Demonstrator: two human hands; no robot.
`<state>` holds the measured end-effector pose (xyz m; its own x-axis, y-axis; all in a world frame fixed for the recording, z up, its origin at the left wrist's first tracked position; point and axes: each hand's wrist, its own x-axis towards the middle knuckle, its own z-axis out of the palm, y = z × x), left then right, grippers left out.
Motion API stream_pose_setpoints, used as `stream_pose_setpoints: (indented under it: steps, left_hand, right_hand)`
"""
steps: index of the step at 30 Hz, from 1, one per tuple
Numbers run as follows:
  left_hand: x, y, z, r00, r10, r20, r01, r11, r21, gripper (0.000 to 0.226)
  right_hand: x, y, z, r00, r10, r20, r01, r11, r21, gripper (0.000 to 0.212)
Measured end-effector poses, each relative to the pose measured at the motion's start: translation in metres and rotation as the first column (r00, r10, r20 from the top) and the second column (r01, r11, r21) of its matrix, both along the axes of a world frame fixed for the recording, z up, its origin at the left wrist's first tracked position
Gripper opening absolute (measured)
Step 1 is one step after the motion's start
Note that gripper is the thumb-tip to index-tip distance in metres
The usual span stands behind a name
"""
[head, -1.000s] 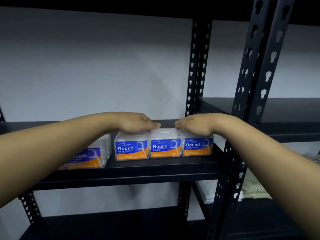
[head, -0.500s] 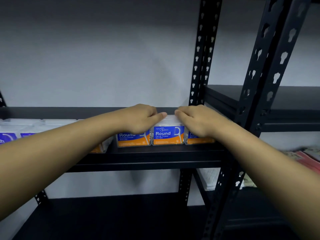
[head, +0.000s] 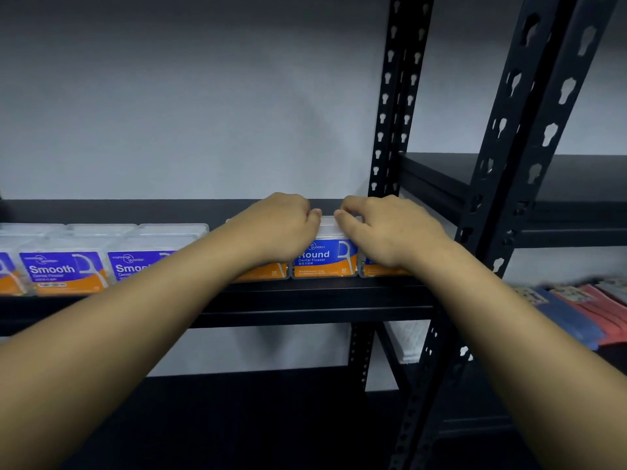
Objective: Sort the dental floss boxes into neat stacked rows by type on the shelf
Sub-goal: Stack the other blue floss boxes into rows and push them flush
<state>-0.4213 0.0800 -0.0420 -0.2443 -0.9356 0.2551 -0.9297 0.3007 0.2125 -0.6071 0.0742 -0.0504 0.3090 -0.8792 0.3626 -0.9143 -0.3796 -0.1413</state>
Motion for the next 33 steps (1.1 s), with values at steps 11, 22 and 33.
stream_pose_setpoints:
  steps: [11,22,33]
  left_hand:
    - [0.008,0.003,0.001,0.988,-0.122,-0.098,0.116,0.991,-0.065,0.042]
    - [-0.001,0.004,-0.002,0.990,-0.054,-0.127,0.041,0.994,-0.102,0.039]
    - [-0.004,0.004,-0.003,0.989,-0.033,-0.146,0.023,0.997,-0.068,0.035]
  right_hand:
    - [-0.002,0.001,-0.002,1.000,0.011,0.018,-0.010,1.000,-0.017,0.035]
    - [0.002,0.005,-0.002,0.999,0.005,0.042,-0.004,1.000,-0.022,0.033]
    - [0.003,0.007,0.001,0.995,-0.010,0.095,0.009,1.000,0.009,0.029]
